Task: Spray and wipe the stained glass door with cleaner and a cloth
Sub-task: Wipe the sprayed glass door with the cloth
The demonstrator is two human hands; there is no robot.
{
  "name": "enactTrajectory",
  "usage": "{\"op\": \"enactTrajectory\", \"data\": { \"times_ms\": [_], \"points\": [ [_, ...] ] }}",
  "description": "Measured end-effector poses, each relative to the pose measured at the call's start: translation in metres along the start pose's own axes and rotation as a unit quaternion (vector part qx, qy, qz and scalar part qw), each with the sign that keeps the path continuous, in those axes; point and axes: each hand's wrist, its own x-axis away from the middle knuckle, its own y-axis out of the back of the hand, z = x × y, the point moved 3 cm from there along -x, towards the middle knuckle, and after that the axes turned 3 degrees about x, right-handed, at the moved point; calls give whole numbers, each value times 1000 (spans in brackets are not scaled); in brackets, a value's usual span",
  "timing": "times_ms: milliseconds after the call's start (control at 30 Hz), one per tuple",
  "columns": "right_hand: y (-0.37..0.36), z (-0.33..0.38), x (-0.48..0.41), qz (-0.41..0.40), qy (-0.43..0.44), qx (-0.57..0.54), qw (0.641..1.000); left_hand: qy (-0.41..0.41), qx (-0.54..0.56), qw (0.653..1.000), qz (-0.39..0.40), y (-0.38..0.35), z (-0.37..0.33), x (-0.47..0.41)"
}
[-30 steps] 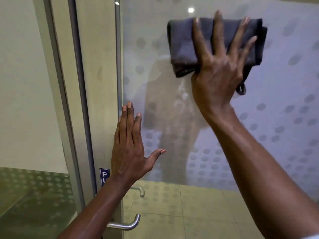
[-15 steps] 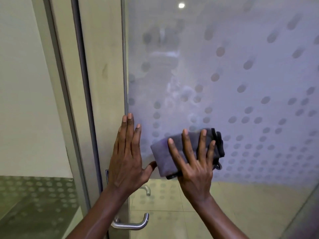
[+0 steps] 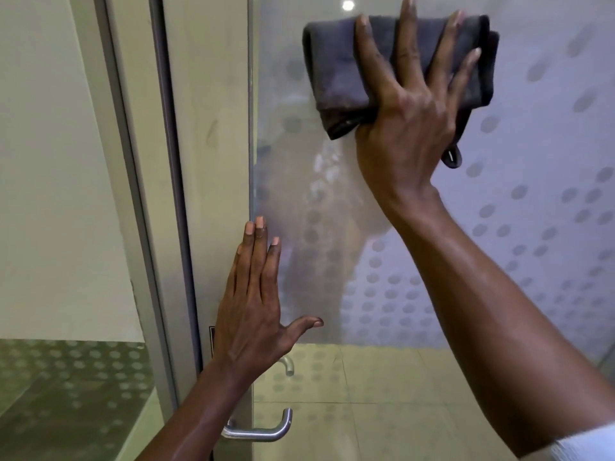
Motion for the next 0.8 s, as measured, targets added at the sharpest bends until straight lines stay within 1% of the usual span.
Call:
{"op": "enactTrajectory", "data": {
  "times_ms": [67, 133, 200, 333, 433, 533, 600, 700, 800],
  "points": [
    [-1, 7, 3, 9, -2, 14, 1000, 3, 25, 1000, -4, 1, -1, -1],
    [-3, 12, 19, 16, 17, 20, 1000, -3, 41, 999, -11, 1, -2, -2],
    [-5, 15, 48, 22, 43, 23, 999, -8, 49, 999, -12, 2, -2, -1],
    [-6, 9, 125, 55, 87, -12, 995, -9, 34, 999, -2, 3, 1, 0],
    [-1, -11, 189, 78, 66, -22, 995, -17, 23, 1000, 1, 2, 3, 0],
    [3, -27, 253, 120, 51, -10, 991, -16, 16, 1000, 5, 0, 6, 1],
    [7, -36, 278, 138, 49, -5, 989, -16, -3, 1000, 11, -3, 6, 2],
    [9, -42, 260, 135, 44, -19, 990, -15, -8, 1000, 12, -7, 7, 2],
    [11, -45, 189, 80, 34, -43, 995, -19, -10, 1000, 3, -9, 7, 1]
  ]
}}
